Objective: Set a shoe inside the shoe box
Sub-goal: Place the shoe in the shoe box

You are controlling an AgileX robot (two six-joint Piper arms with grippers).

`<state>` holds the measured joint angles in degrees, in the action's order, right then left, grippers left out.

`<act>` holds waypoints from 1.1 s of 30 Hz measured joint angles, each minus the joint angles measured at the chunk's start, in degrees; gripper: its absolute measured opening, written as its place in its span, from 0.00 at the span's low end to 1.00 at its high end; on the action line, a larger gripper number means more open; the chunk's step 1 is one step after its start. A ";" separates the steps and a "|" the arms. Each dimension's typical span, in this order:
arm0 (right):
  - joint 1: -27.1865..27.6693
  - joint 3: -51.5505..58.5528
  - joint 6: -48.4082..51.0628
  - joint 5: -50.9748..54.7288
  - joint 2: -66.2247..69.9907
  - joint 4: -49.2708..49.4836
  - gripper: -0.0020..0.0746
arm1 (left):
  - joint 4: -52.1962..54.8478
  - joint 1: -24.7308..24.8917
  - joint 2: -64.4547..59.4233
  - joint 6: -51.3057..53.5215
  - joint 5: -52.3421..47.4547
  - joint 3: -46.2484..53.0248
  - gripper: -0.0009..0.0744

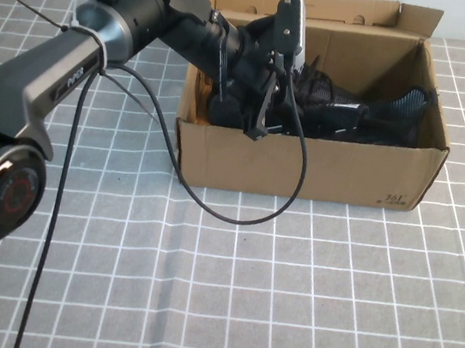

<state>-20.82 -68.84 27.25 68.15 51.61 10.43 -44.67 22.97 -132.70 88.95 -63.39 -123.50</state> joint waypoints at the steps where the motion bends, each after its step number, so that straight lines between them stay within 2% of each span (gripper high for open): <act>1: 0.00 0.00 0.00 0.00 0.00 0.00 0.01 | 0.00 0.00 0.00 0.00 0.00 0.00 0.06; 7: 0.00 0.00 0.00 0.00 0.00 0.00 0.01 | -0.14 0.00 0.00 0.00 0.00 0.00 0.08; 10: 0.00 0.00 0.00 0.00 0.00 0.00 0.01 | -0.71 0.00 0.00 -0.25 -0.36 0.00 0.19; 15: 0.00 0.00 0.00 0.00 0.00 0.00 0.01 | -1.45 0.00 1.86 -1.71 -0.86 0.00 0.48; 20: 0.00 0.00 0.00 0.00 0.00 0.11 0.01 | -1.71 -0.22 5.94 -1.75 -1.09 0.00 0.55; 25: 0.00 0.00 0.00 0.00 0.00 0.22 0.01 | -1.67 -0.79 10.29 -4.92 -1.57 0.00 0.56; 28: 0.00 0.00 0.00 -0.14 0.00 0.30 0.01 | -1.17 -0.79 13.06 -10.62 -1.70 0.00 0.51; 31: 0.00 0.00 0.00 -0.82 0.00 0.82 0.01 | 0.35 -0.79 16.25 -18.82 -2.27 0.00 0.37; 33: 0.00 0.00 0.00 -1.42 0.00 1.23 0.01 | 1.22 -0.79 18.14 -24.77 -2.65 0.00 0.23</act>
<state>-20.82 -68.84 27.25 66.74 51.61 11.67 -43.45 22.18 -114.56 64.18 -66.05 -123.50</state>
